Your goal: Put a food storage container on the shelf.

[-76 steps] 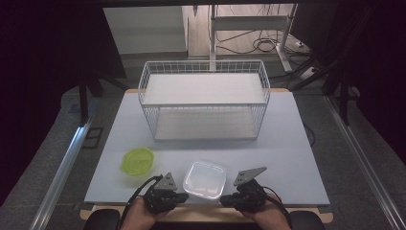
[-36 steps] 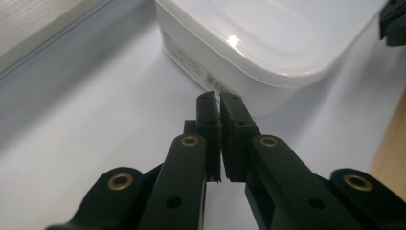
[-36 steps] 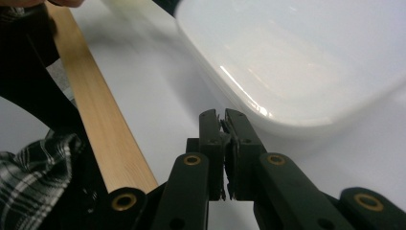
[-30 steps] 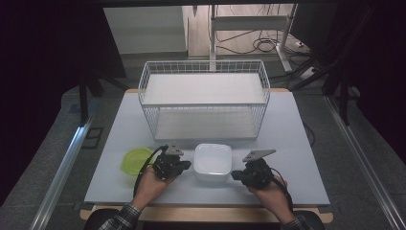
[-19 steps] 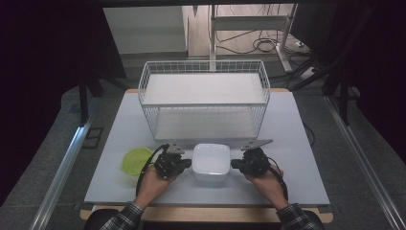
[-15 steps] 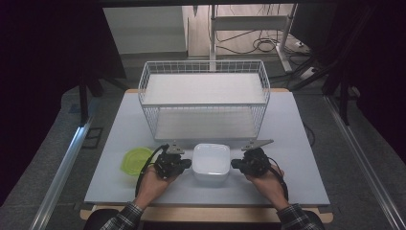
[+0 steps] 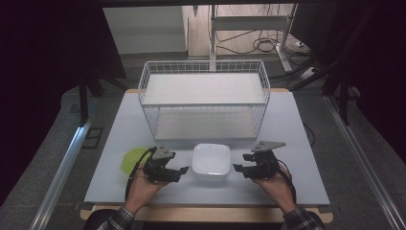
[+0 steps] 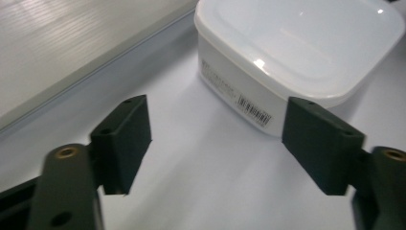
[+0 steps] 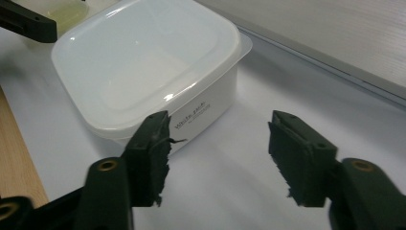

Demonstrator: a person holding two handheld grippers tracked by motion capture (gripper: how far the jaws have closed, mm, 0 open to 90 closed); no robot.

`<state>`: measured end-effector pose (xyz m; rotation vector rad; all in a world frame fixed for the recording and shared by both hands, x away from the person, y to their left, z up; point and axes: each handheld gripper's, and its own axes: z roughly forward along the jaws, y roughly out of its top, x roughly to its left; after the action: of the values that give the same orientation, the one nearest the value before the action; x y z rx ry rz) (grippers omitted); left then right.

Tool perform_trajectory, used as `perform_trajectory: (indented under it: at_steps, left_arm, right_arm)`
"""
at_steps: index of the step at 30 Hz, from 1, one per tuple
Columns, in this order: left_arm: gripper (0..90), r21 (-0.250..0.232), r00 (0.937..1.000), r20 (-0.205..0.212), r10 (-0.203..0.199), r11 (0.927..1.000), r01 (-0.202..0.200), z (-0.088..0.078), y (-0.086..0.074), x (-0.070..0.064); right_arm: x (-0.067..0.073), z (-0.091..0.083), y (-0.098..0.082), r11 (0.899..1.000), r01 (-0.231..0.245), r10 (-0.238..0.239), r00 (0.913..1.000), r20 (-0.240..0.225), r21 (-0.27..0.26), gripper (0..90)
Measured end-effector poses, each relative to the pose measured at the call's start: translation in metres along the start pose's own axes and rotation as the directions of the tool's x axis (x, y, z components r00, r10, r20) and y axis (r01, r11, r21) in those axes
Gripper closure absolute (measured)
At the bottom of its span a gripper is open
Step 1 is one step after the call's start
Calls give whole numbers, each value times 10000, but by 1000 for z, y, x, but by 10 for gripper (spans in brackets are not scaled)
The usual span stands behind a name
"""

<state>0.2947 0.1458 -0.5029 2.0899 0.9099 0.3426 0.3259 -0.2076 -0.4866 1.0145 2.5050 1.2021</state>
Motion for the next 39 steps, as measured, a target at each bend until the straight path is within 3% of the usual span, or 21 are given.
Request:
perform_trajectory:
  at_steps: [3,8,12,13,17,21,26,29,33,34,39]
  left_arm:
    - [170,45,10000,-52,-70,10000,70,1,0,0]
    - [136,33,9995,263,-146,9999,145,-1,2,1]
    - [107,-182,9991,424,91,9998,-84,-1,4,0]
    - [105,-268,9979,557,321,9992,-307,0,5,0]
    - [81,-285,9969,533,571,9980,-556,2,8,-2]
    - [69,-236,9980,530,337,9992,-325,2,18,-3]
    - [40,-97,9970,668,380,9993,-375,10,27,-5]
    - [31,-142,9948,994,228,9997,-215,15,30,-4]
    - [49,-96,9955,941,122,9999,-113,19,33,-2]
    - [68,-93,9951,987,75,9999,-66,20,33,-1]
    - [96,119,9910,1340,18,9999,-34,32,37,2]
  right_arm:
    - [0,0,0,9999,58,-58,10000,-10,-132,329]
    - [0,-1,0,9997,63,-63,10000,-18,-247,287]
    - [0,-1,0,9991,34,-36,10000,-63,-420,244]
    - [0,-1,1,9989,23,-29,9999,-128,-461,224]
    - [2,0,2,9989,1,-9,9998,-173,-462,193]
    - [5,1,7,9991,-42,28,9994,-331,-412,159]
    - [10,4,13,9993,-193,178,9988,-452,-322,107]
    - [11,6,17,9990,-360,346,9982,-486,-278,113]
    - [11,8,20,9986,-460,441,9964,-719,-252,144]
    - [11,10,23,9983,-522,496,9941,-960,-245,160]
    - [11,19,26,9978,-649,635,9915,-1134,-94,178]
